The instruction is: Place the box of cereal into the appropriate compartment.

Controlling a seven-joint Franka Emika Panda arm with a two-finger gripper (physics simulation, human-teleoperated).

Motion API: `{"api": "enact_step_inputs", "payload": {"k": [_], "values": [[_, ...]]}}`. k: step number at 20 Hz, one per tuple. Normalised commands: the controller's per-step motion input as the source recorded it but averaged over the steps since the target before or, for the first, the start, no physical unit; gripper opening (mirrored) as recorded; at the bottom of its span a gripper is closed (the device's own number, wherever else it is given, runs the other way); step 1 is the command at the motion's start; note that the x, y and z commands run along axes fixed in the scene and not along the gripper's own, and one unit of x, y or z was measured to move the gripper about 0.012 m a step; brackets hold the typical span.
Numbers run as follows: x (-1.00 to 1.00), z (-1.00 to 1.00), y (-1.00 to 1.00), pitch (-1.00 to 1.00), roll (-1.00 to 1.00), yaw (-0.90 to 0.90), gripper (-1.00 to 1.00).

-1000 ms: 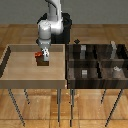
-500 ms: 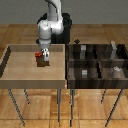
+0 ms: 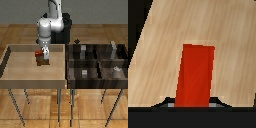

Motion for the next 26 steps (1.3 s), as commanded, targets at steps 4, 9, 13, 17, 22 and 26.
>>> {"api": "enact_step_inputs", "payload": {"k": [4,9,13,17,22,26], "values": [[0.00,0.75,0.00,0.00,0.00,0.00,-1.00],[0.00,1.00,0.00,0.00,0.00,0.00,-1.00],[0.00,1.00,0.00,0.00,0.00,0.00,-1.00],[0.00,0.50,0.25,0.00,0.00,0.00,-1.00],[0.00,0.00,0.80,0.00,0.00,0.00,-1.00],[0.00,0.00,1.00,0.00,0.00,0.00,-1.00]]}}
